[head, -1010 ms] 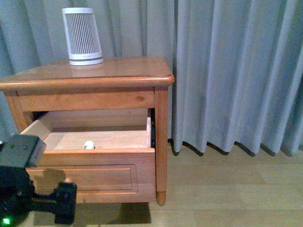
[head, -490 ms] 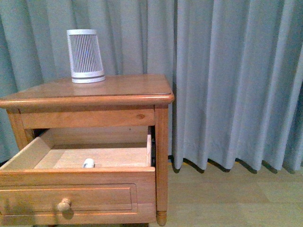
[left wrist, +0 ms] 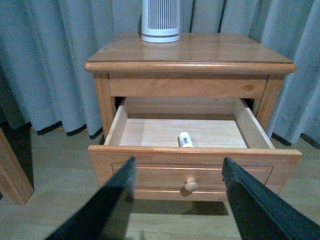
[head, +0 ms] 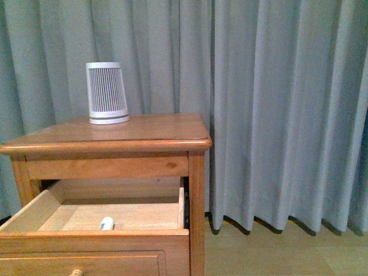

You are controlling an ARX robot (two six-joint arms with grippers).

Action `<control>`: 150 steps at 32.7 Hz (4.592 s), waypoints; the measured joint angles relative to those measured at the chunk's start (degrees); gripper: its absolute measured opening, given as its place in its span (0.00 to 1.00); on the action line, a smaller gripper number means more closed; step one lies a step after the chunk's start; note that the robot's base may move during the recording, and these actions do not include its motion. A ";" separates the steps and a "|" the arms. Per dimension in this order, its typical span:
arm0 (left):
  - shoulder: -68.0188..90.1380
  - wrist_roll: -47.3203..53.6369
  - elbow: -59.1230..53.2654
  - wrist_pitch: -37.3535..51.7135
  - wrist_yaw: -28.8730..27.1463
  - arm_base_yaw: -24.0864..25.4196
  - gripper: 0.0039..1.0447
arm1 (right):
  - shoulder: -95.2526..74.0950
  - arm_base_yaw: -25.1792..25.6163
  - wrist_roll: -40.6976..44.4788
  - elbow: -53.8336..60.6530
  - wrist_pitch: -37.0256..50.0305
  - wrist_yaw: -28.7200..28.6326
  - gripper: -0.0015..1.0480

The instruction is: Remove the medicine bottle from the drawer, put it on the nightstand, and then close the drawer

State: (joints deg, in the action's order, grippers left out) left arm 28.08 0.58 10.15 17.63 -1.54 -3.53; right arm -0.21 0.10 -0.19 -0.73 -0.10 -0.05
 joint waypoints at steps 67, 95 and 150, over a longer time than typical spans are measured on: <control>-27.76 -0.44 -9.60 -17.59 1.57 3.23 0.89 | 0.00 -0.02 0.00 0.00 0.00 0.24 0.93; -27.93 -0.44 -9.62 -17.75 1.53 3.23 0.94 | -68.39 -7.43 -10.91 -37.99 6.16 22.12 0.93; -27.93 -0.44 -9.62 -17.75 1.51 3.23 0.94 | -135.75 -13.92 -8.72 -90.40 -3.80 12.46 0.83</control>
State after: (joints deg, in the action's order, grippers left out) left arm 0.14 0.14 0.54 -0.12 -0.03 -0.30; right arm -135.96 -13.82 -8.91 -91.13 -3.90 12.40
